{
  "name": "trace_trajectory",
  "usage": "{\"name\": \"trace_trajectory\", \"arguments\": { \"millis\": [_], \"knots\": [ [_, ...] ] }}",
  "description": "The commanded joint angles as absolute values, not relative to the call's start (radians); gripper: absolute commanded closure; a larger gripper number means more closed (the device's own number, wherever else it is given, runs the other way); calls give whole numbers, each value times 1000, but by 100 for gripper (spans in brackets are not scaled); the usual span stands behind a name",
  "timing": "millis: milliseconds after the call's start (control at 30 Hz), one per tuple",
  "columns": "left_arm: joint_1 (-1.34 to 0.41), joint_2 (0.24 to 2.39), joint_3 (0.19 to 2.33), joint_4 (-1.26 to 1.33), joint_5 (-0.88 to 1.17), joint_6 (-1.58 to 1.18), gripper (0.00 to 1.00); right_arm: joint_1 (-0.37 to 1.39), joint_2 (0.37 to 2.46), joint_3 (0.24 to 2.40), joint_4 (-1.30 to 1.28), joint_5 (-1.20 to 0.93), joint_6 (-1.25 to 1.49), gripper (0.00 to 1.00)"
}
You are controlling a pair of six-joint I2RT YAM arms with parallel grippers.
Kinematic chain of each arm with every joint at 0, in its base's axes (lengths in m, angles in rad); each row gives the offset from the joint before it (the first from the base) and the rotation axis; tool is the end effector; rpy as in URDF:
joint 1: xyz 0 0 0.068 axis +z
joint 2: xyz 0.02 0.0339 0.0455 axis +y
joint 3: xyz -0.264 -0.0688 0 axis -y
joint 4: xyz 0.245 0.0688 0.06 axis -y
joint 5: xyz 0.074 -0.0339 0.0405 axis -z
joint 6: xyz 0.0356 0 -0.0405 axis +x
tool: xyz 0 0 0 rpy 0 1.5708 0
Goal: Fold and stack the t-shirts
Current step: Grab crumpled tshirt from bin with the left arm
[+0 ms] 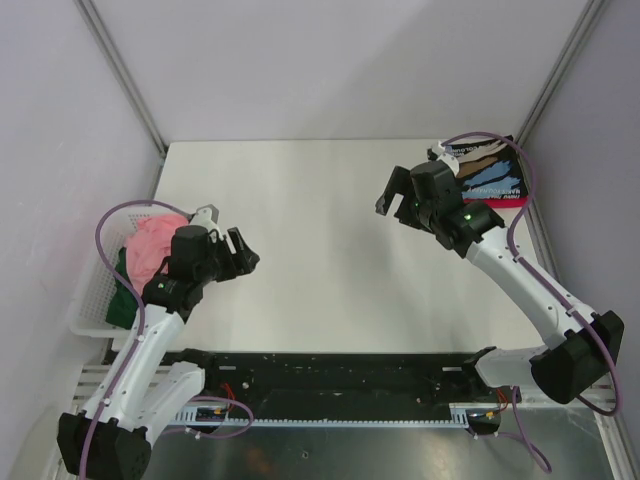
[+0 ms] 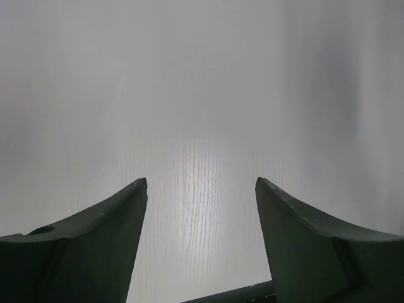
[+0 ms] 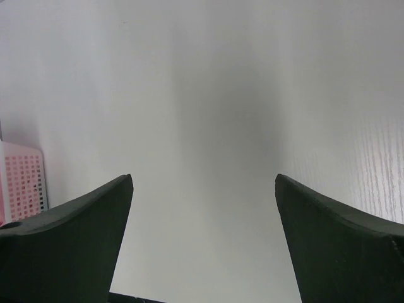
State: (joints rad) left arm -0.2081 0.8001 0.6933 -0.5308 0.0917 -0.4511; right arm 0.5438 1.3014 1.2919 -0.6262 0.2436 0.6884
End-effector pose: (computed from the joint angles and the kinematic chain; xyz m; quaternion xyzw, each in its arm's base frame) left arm 0.1696 -0.0391 0.2713 -0.0877 0.8881 -0.1842 0.4119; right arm 0.2463 0.1389 0.3612 0.1186 0.8798 0.1700 0.4278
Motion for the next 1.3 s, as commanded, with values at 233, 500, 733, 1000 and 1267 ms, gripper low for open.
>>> {"name": "trace_trajectory", "arguments": {
  "millis": [233, 500, 733, 1000, 1267],
  "knots": [
    [-199, 852, 768, -527, -39, -498, 24, 549, 1254, 1294, -642, 259, 665, 1],
    [-31, 1063, 902, -532, -202, -596, 21, 551, 1240, 1293, -671, 232, 635, 1],
    [189, 1341, 979, -530, -253, -721, 17, 556, 1246, 1291, -708, 203, 636, 1],
    [313, 1405, 1000, -504, -202, -736, 17, 563, 1240, 1278, -702, 178, 625, 1],
    [342, 1325, 954, -443, -78, -703, 19, 567, 1252, 1278, -684, 151, 619, 1]
  ]
}}
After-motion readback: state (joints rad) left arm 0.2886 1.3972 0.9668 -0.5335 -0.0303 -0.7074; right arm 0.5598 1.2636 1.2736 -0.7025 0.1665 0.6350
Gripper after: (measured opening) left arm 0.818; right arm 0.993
